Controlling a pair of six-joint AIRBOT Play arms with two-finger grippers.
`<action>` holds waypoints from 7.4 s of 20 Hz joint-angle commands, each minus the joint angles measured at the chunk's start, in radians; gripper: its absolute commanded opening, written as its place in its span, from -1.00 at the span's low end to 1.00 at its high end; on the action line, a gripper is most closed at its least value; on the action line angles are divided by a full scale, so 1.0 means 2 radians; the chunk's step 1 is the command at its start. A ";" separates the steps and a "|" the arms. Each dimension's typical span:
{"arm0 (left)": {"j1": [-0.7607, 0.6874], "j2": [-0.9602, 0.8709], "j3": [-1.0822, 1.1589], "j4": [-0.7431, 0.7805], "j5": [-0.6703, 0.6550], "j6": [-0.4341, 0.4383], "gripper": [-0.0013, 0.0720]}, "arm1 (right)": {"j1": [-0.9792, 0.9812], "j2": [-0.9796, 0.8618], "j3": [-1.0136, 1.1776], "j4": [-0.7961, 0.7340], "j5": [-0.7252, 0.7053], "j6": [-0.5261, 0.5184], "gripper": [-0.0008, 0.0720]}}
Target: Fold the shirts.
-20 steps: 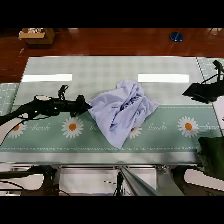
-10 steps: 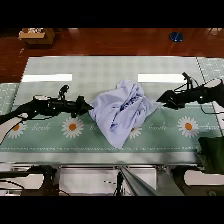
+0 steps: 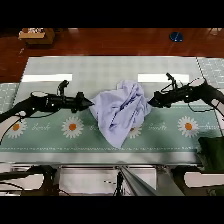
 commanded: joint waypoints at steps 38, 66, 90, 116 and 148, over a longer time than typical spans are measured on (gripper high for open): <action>0.124 0.568 0.313 0.424 -0.344 -0.281 -0.92 | -0.107 0.455 0.278 -0.173 0.341 0.233 -0.90; 0.012 0.080 0.062 0.299 0.077 -0.118 -0.91 | -0.009 0.032 0.117 -0.218 0.015 0.176 -0.89; 0.012 0.073 0.063 0.300 0.021 -0.121 -0.91 | -0.036 0.138 -0.137 -0.106 0.040 0.061 0.49; 0.013 0.075 0.068 0.300 0.021 -0.121 -0.91 | 0.061 0.127 -0.177 -0.086 -0.085 0.087 -0.89; 0.124 0.498 0.602 0.445 -0.378 -0.310 -0.92 | -0.043 0.439 0.539 -0.328 0.307 0.201 -0.90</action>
